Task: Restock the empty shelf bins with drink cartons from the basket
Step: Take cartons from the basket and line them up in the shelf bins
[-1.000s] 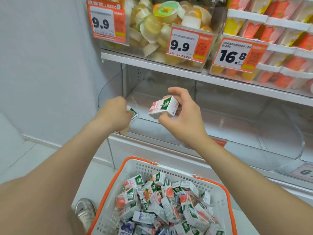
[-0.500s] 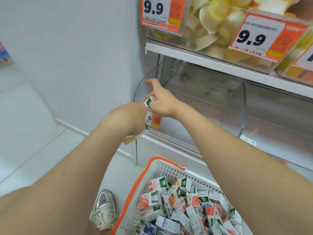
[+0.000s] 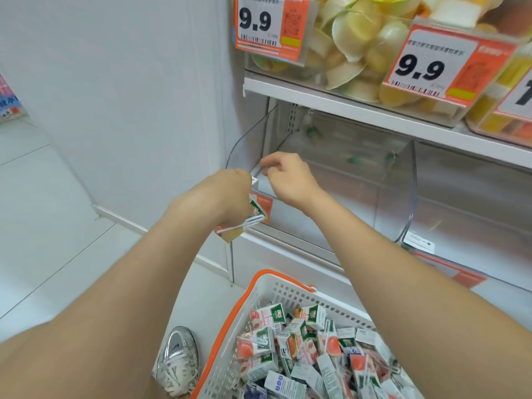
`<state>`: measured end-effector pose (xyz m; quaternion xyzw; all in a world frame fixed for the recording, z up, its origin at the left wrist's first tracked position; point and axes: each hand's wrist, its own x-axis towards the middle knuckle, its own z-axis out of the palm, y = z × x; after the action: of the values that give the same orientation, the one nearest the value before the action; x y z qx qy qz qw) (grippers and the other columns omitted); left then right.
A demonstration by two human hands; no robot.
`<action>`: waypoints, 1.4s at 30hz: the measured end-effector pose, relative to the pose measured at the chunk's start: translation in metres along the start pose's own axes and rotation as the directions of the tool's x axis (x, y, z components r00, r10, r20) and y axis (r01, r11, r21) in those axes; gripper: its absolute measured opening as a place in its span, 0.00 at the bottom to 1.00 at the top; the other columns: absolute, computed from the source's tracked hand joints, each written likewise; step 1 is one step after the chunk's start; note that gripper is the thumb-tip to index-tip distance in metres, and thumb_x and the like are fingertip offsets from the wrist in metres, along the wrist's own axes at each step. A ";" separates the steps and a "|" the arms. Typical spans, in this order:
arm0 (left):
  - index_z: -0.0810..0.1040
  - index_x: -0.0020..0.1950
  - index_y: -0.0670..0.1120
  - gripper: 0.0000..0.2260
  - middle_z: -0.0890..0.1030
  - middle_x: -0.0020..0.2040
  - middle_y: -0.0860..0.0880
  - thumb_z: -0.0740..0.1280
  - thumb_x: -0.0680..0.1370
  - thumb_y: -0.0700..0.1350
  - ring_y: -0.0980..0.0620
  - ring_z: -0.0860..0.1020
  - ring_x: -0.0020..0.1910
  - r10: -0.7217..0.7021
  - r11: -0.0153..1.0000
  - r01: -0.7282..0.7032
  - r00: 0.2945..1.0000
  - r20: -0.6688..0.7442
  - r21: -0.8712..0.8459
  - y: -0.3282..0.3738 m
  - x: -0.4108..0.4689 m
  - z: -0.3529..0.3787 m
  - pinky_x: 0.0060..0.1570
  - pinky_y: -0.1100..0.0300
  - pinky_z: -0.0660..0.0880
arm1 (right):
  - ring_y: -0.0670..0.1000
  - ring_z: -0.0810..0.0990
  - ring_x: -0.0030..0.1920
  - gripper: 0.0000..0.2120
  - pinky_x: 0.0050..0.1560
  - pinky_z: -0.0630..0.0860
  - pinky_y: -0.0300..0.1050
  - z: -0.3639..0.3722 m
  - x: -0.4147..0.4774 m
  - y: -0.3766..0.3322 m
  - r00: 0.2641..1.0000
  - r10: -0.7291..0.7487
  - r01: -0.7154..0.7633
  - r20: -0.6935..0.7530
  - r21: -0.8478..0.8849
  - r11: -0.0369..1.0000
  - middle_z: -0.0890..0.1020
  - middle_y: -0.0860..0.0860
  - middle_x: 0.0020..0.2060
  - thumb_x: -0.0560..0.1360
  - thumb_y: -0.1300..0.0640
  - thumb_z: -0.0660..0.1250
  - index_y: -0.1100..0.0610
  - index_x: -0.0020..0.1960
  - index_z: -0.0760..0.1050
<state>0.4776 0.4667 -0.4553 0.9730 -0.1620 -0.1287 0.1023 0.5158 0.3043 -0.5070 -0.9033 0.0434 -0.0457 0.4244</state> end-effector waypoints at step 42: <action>0.70 0.73 0.52 0.19 0.64 0.80 0.52 0.62 0.81 0.46 0.39 0.66 0.67 0.679 0.734 -0.606 0.670 -0.301 0.306 0.197 -0.017 0.128 0.59 0.45 0.64 | 0.41 0.79 0.48 0.30 0.47 0.73 0.41 -0.241 -0.172 0.133 0.988 0.104 -0.050 0.117 -0.393 0.918 0.83 0.45 0.54 0.72 0.64 0.68 0.45 0.71 0.70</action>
<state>0.3688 0.2702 -0.5249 0.8625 -0.4821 0.1291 0.0833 0.3112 0.0558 -0.4641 -0.9681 0.0584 0.0420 0.2400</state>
